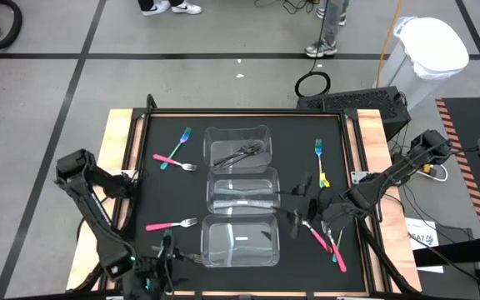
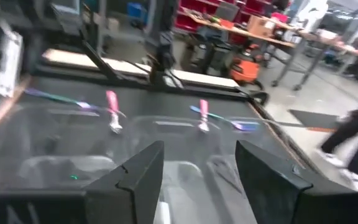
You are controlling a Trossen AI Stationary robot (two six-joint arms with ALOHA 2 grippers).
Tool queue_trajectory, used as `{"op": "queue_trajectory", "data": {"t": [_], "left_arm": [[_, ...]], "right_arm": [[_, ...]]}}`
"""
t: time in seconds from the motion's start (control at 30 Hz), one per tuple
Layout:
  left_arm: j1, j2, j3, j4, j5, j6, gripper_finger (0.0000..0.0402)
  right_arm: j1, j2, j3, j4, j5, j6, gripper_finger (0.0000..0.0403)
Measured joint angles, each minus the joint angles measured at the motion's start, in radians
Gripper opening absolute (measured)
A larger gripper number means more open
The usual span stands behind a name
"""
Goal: Sort silverware by color (type)
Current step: Put the black fork into the top transparent bin
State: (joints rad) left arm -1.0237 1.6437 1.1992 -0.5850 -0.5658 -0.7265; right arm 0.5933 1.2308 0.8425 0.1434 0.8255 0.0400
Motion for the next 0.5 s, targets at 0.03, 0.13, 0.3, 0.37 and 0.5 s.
{"op": "queue_trajectory", "data": {"t": [0.03,0.13,0.3,0.37,0.5], "left_arm": [[0.000,0.019,0.000,0.000,0.021,-0.019,0.0239],[0.000,0.070,0.000,-0.002,0.068,-0.079,0.0239],[0.000,0.123,0.000,-0.003,0.090,-0.107,0.0239],[0.002,0.132,0.000,-0.013,0.091,-0.110,0.0239],[0.010,0.147,-0.001,-0.116,0.111,-0.187,0.0239]], "right_arm": [[0.004,0.000,0.000,0.015,-0.016,0.001,0.0196],[0.020,0.000,0.000,0.055,-0.024,0.001,0.0196],[0.047,0.000,0.000,0.070,-0.022,0.001,0.0196],[0.055,0.000,0.000,0.070,-0.022,0.001,0.0196],[0.066,0.000,0.000,0.083,-0.020,0.001,0.0196]]}}
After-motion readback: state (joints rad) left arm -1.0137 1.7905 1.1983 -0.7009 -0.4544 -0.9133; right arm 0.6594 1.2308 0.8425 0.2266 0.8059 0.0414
